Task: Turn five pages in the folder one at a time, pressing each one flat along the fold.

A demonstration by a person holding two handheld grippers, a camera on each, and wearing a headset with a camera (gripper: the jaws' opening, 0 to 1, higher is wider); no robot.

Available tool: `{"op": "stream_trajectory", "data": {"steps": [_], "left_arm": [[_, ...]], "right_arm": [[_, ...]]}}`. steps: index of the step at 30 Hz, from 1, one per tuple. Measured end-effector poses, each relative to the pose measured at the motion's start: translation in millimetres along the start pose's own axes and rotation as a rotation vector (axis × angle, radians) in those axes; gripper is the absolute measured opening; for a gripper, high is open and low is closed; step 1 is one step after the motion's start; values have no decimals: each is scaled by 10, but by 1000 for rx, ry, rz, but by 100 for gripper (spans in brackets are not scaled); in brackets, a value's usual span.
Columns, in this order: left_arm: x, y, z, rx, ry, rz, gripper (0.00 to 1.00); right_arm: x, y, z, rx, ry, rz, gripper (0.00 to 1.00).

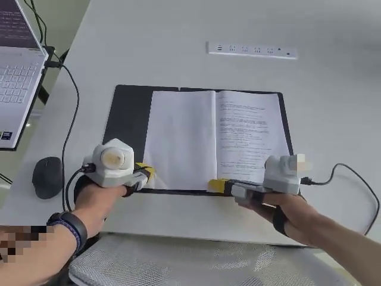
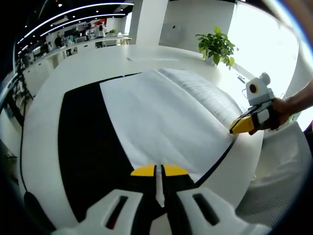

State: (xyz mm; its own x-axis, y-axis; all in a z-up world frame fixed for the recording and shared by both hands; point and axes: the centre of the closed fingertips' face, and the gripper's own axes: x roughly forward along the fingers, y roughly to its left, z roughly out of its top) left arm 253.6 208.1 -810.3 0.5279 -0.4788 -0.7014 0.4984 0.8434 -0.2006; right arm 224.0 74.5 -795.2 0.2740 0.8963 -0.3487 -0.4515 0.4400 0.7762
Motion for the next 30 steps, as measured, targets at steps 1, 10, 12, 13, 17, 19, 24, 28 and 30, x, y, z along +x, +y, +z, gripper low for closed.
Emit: {"op": "stream_trajectory", "data": {"steps": [1,10,12,13,17,19,24,28,30], "left_arm": [[-2,-11,4,9,7,2,3],[-101,-195,166,75,-6,-31,13],[-134,-218,221,91,-14,-30,15],[-155,-239,259,99,-21,-35,16],[-210,-288,360,117,-43,-42,19],[-232,-316,394,131,-51,-48,20],[-237,-317,420,147,-60,-53,24],[-301,-331,463,179,-60,-51,27],[-333,-337,487,188,-64,-52,30]], "right_arm": [[-20,7,16,-2,-3,-1,0],[-265,-10,271,-73,-57,-47,10],[-347,2,349,-93,-73,-55,11],[-382,1,385,-106,-82,-61,13],[-564,-20,525,-161,-109,-98,17],[-644,30,560,-168,-115,-110,17],[-833,94,653,-226,-131,-158,21],[-1015,95,708,-284,-134,-205,25],[-1091,70,710,-308,-126,-232,27]]}}
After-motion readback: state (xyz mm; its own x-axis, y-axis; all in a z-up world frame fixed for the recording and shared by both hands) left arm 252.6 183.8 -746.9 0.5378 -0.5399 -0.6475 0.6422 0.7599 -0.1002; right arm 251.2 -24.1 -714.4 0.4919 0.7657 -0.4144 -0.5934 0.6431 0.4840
